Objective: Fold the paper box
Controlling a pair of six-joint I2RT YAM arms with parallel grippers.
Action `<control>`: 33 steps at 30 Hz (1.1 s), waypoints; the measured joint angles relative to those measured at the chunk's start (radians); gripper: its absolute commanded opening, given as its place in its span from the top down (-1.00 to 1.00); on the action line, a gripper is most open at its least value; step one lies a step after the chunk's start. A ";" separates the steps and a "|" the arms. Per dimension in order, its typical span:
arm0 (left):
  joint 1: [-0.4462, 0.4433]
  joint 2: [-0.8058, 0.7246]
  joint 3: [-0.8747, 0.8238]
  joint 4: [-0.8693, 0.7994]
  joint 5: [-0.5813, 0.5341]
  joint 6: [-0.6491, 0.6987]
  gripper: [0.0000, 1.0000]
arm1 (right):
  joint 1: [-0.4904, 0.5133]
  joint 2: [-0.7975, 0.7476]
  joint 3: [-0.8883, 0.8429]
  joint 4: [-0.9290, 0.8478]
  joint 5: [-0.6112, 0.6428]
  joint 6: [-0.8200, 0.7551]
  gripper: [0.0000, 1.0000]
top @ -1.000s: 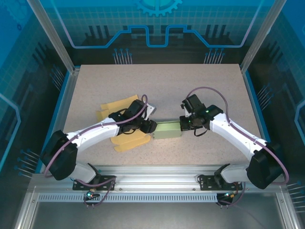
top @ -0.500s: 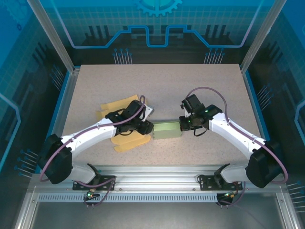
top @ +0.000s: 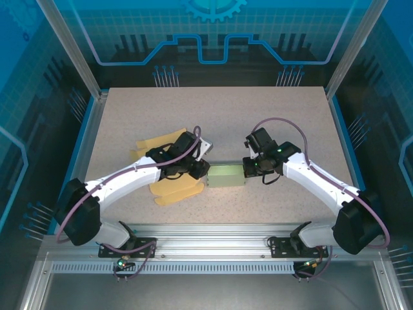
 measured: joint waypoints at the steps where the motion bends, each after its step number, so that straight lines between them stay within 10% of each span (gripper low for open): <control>1: -0.001 0.002 0.000 -0.004 -0.007 0.006 0.26 | 0.000 0.000 0.000 0.000 0.000 0.000 0.93; 33: -0.006 0.051 0.079 -0.062 0.009 -0.047 1.00 | 0.018 0.005 0.000 0.000 0.001 -0.003 0.89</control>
